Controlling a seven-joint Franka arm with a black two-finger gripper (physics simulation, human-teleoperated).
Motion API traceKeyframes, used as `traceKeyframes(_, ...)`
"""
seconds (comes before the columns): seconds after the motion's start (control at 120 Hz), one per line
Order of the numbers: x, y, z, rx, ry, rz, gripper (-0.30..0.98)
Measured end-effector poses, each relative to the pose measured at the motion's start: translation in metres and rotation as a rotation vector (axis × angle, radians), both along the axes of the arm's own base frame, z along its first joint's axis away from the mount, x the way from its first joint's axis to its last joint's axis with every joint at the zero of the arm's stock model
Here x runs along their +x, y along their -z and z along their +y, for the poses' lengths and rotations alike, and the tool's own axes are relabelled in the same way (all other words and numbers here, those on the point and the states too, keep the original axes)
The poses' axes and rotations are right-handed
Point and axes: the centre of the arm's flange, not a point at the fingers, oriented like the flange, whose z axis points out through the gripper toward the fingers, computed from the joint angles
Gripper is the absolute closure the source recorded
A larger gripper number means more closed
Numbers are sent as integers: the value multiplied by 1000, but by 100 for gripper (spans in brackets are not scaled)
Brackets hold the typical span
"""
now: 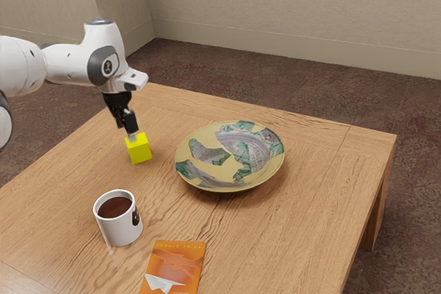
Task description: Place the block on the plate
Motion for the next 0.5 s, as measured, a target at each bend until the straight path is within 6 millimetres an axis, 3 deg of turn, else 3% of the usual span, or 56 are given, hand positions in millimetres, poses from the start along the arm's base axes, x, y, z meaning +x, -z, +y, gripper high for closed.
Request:
traceKeyframes(0.142, 14, 18, 6, -5, 58, 0, 0)
traceKeyframes(0.5, 33, 38, 19, -9, 149, -6, 0)
